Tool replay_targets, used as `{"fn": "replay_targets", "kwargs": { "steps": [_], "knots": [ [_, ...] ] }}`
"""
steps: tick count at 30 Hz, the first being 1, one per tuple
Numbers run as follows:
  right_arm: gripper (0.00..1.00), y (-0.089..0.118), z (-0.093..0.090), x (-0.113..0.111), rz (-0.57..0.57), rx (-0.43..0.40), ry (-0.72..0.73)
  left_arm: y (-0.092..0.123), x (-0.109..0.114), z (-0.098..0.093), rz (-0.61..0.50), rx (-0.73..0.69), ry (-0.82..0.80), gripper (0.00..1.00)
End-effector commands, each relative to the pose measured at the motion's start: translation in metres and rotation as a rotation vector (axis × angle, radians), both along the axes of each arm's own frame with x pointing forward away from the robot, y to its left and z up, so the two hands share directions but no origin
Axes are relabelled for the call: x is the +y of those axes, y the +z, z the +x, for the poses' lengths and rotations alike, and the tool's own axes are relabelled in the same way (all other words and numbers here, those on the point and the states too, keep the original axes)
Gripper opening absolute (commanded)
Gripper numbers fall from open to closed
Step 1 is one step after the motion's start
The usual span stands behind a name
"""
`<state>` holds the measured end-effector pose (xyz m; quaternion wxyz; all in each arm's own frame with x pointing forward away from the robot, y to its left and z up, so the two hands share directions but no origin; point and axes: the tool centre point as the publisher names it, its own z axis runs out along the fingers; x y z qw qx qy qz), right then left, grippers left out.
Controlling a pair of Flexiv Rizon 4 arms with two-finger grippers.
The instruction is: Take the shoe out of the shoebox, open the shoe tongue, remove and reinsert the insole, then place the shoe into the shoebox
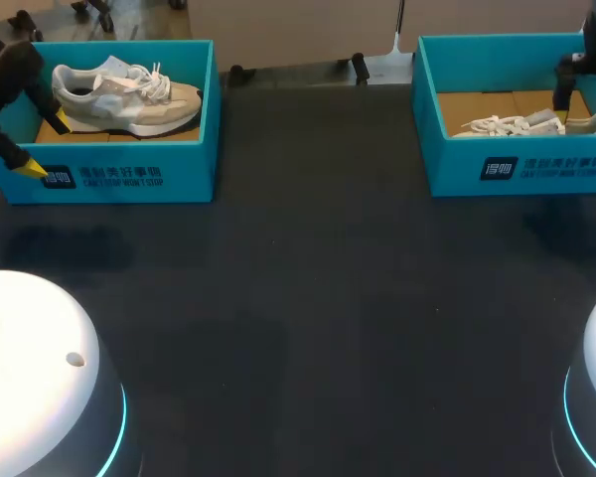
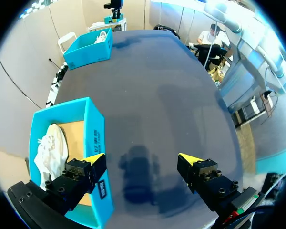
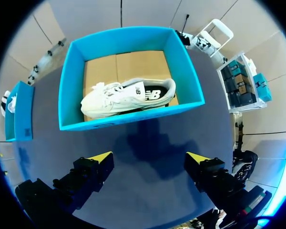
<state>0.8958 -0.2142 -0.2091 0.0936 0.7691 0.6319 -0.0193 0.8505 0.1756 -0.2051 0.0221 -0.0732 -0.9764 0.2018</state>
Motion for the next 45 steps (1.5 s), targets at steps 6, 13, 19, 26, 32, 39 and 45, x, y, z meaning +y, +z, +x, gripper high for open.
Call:
{"fn": "replay_targets", "kwargs": {
  "steps": [6,13,19,26,32,39,45],
  "knots": [
    [1.00,0.000,-0.002,0.000,0.000,-0.003,0.000,0.000,0.032,0.054,0.091,-0.032,-0.267,1.00],
    [1.00,0.000,-0.002,0.000,0.000,-0.003,0.000,0.007,0.053,0.083,0.105,-0.107,-0.372,1.00],
    [1.00,0.000,-0.002,0.000,0.000,-0.003,0.000,0.007,0.053,0.083,0.105,-0.107,-0.372,1.00],
    [1.00,0.000,-0.002,0.000,0.000,-0.003,0.000,0.006,0.064,0.097,0.124,-0.172,-0.510,1.00],
    [1.00,0.000,-0.002,0.000,0.000,-0.003,0.000,0.012,0.099,0.134,0.166,-0.360,-0.805,1.00],
    [1.00,0.000,-0.002,0.000,0.000,-0.003,0.000,0.012,0.112,0.150,0.188,-0.414,-0.896,1.00],
    [1.00,0.000,-0.002,0.000,0.000,-0.003,0.000,0.008,0.108,0.151,0.202,-0.428,-0.945,1.00]
  ]
}}
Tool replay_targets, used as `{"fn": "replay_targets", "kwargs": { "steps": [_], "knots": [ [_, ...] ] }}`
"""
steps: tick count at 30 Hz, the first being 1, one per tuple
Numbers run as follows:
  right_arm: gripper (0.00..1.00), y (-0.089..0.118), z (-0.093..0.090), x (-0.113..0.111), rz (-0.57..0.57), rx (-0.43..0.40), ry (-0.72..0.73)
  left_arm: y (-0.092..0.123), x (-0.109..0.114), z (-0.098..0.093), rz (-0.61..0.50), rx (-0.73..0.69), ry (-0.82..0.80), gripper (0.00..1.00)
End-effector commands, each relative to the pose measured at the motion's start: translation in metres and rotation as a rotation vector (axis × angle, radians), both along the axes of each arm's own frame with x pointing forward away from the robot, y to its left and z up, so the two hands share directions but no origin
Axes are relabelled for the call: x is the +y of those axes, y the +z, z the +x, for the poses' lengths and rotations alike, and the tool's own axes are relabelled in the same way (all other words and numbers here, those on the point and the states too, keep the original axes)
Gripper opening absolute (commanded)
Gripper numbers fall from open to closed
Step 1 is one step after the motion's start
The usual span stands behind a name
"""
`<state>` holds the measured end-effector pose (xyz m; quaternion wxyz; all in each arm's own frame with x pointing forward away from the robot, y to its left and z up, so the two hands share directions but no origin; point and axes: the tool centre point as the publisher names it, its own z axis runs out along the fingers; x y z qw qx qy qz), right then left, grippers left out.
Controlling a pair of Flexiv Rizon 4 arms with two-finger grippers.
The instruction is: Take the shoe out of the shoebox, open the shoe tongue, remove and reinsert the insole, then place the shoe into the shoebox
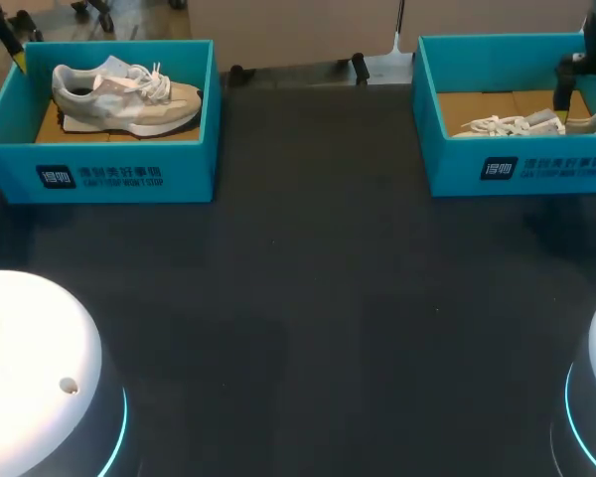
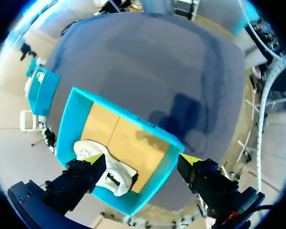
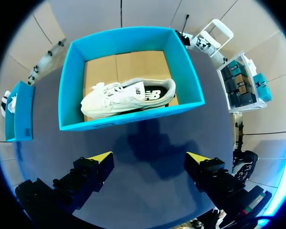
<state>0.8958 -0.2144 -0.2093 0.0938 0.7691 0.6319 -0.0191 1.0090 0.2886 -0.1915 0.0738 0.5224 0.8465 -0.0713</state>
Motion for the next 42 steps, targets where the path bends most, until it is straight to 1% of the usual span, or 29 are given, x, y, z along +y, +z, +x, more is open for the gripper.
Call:
{"fn": "replay_targets", "kwargs": {
  "steps": [1,4,6,7,8,9,10,11,24,25,26,29,30,31,42],
  "knots": [
    [1.00,0.000,-0.002,0.000,0.000,-0.003,0.000,-0.009,-0.008,-0.005,0.050,-0.078,-0.085,1.00],
    [1.00,0.000,-0.002,0.000,0.000,-0.003,0.000,-0.015,-0.010,0.016,0.084,-0.112,-0.161,1.00],
    [1.00,0.000,-0.002,0.000,0.000,-0.003,0.000,-0.016,-0.010,0.027,0.086,-0.103,-0.218,1.00],
    [1.00,0.000,-0.002,0.000,0.000,-0.003,0.000,-0.018,-0.010,0.037,0.115,-0.129,-0.225,1.00],
    [1.00,0.000,-0.002,0.000,0.000,-0.003,0.000,-0.019,-0.010,0.044,0.114,-0.128,-0.252,1.00],
    [1.00,0.000,-0.002,0.000,0.000,-0.003,0.000,-0.019,-0.010,0.049,0.106,-0.121,-0.277,1.00],
    [1.00,0.000,-0.002,0.000,0.000,-0.003,0.000,-0.020,-0.008,0.061,0.097,-0.069,-0.332,1.00],
    [1.00,0.000,-0.002,0.000,0.000,-0.003,0.000,-0.020,-0.007,0.067,0.101,-0.062,-0.331,1.00],
    [1.00,0.000,-0.002,0.000,0.000,-0.003,0.000,-0.020,-0.007,0.067,0.101,-0.062,-0.331,1.00],
    [1.00,0.000,-0.002,0.000,0.000,-0.003,0.000,-0.022,-0.007,0.073,0.086,-0.053,-0.325,1.00],
    [1.00,0.000,-0.002,0.000,0.000,-0.003,0.000,-0.026,-0.007,0.083,0.114,-0.072,-0.329,1.00],
    [1.00,0.000,-0.002,0.000,0.000,-0.003,0.000,-0.030,-0.004,0.105,0.085,-0.058,-0.338,1.00],
    [1.00,0.000,-0.002,0.000,0.000,-0.003,0.000,-0.033,-0.002,0.115,0.088,-0.048,-0.354,1.00],
    [1.00,0.000,-0.002,0.000,0.000,-0.003,0.000,-0.034,-0.002,0.118,0.092,-0.042,-0.364,1.00],
    [1.00,0.000,-0.002,0.000,0.000,-0.003,0.000,-0.034,-0.002,0.118,0.092,-0.042,-0.364,1.00]
  ]
}}
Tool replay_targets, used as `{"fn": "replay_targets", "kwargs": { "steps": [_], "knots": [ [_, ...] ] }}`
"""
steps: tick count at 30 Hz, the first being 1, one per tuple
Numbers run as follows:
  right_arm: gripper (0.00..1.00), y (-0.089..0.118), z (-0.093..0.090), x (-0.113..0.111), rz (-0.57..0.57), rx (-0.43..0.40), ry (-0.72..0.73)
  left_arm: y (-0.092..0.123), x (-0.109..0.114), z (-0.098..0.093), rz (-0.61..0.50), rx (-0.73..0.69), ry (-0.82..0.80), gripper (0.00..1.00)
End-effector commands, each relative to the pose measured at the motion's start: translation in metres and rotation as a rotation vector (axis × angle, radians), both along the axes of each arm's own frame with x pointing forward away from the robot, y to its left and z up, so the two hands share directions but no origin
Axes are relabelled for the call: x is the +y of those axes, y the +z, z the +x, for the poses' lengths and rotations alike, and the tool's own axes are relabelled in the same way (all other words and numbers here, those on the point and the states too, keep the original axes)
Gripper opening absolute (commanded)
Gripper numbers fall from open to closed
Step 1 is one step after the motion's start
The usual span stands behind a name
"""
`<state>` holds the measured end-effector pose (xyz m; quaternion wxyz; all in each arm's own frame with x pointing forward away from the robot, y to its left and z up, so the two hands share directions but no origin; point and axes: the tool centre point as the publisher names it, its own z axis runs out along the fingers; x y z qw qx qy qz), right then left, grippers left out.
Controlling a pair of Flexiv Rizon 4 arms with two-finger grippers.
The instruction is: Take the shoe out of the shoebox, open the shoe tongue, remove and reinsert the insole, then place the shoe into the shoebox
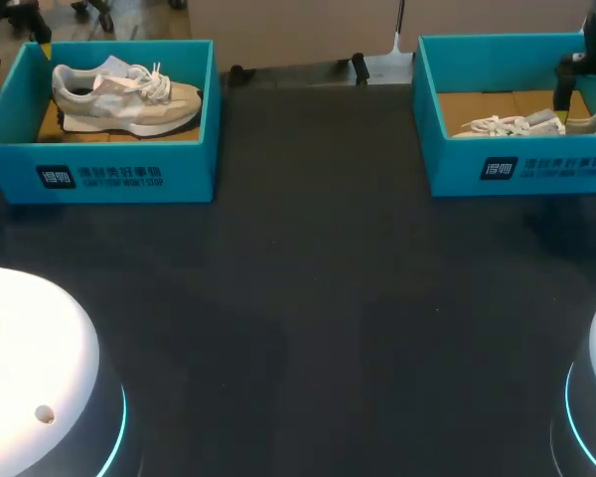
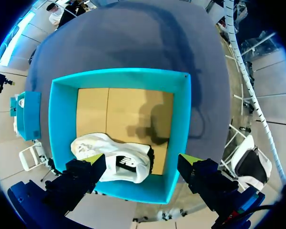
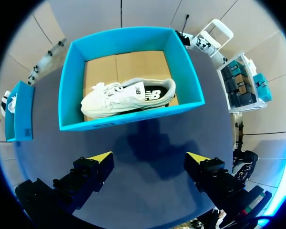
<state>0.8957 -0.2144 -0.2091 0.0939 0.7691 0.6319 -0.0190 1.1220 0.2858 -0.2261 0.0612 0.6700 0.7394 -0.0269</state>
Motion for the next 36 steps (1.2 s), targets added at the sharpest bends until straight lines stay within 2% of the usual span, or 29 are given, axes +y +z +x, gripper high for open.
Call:
{"fn": "replay_targets", "kwargs": {
  "steps": [1,6,10,13,15,17,24,36],
  "knots": [
    [1.00,0.000,-0.001,0.000,0.000,-0.002,0.000,0.001,0.001,0.005,0.000,0.021,-0.004,1.00],
    [1.00,0.000,-0.001,0.000,0.000,-0.002,0.000,-0.002,0.000,0.007,-0.011,0.028,-0.029,1.00],
    [1.00,0.000,-0.001,0.000,0.000,-0.002,0.000,-0.019,0.000,0.035,-0.027,0.043,-0.038,1.00],
    [1.00,0.000,-0.001,0.000,0.000,-0.002,0.000,-0.030,0.002,0.048,-0.027,0.058,-0.067,1.00],
    [1.00,0.000,-0.001,0.000,0.000,-0.002,0.000,-0.038,0.005,0.057,0.010,0.049,-0.079,1.00],
    [1.00,0.000,-0.001,0.000,0.000,-0.002,0.000,-0.042,0.007,0.062,-0.013,0.078,-0.092,1.00],
    [1.00,0.000,-0.001,0.000,0.000,-0.002,0.000,-0.061,0.006,0.069,0.022,0.044,-0.119,1.00],
    [1.00,0.000,-0.001,0.000,0.000,-0.002,0.000,-0.077,0.001,0.075,0.057,0.016,-0.130,1.00]
  ]
}}
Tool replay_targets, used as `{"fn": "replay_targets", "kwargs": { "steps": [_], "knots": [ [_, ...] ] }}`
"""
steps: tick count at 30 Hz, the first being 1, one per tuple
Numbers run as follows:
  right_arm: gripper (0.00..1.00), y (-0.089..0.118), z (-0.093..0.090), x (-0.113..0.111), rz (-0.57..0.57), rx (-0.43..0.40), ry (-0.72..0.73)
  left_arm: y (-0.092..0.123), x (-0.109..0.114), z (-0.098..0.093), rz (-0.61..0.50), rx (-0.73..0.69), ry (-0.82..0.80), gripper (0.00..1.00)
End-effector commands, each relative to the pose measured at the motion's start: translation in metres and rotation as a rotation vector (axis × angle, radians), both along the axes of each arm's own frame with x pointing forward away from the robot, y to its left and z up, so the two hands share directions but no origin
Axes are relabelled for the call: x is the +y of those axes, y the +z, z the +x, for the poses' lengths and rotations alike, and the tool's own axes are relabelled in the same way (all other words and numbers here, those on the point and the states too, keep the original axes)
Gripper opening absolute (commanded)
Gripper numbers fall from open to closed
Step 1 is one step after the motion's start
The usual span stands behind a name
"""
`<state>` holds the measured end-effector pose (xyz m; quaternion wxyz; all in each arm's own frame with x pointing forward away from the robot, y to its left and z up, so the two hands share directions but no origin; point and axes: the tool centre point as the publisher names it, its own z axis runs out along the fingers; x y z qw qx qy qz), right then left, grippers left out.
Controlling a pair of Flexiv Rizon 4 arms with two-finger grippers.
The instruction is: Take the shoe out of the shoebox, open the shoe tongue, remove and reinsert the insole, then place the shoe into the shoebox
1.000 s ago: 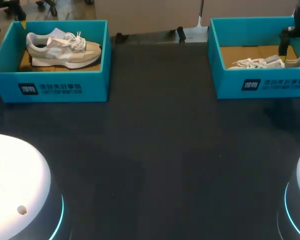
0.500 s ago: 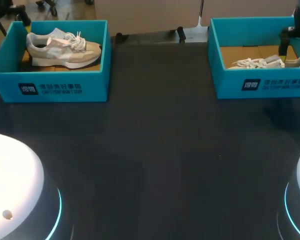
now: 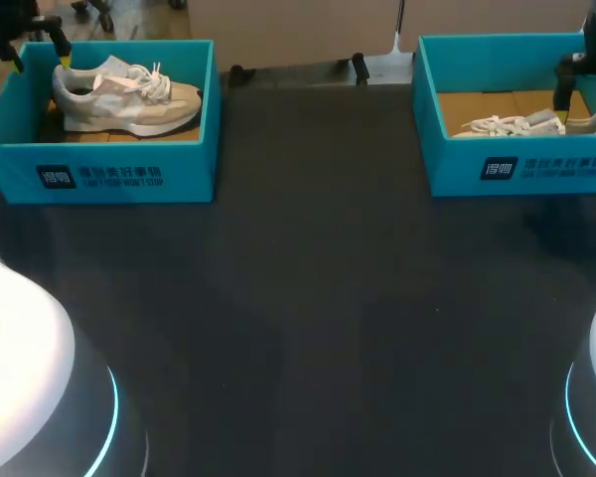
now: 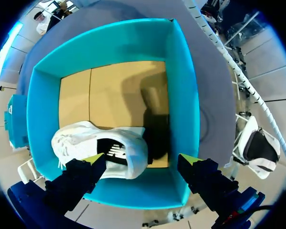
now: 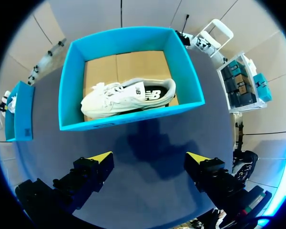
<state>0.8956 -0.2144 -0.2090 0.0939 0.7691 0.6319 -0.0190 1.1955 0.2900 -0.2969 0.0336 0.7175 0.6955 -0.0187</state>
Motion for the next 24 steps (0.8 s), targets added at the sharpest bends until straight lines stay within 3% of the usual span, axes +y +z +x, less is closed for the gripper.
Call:
{"fn": "replay_targets", "kwargs": {
  "steps": [1,24],
  "knots": [
    [1.00,0.000,-0.001,0.000,0.000,-0.002,0.000,-0.009,-0.003,0.002,0.007,-0.009,0.005,1.00],
    [1.00,0.000,-0.001,0.000,0.000,-0.002,0.000,-0.041,-0.014,0.006,0.063,-0.017,0.035,1.00]
  ]
}}
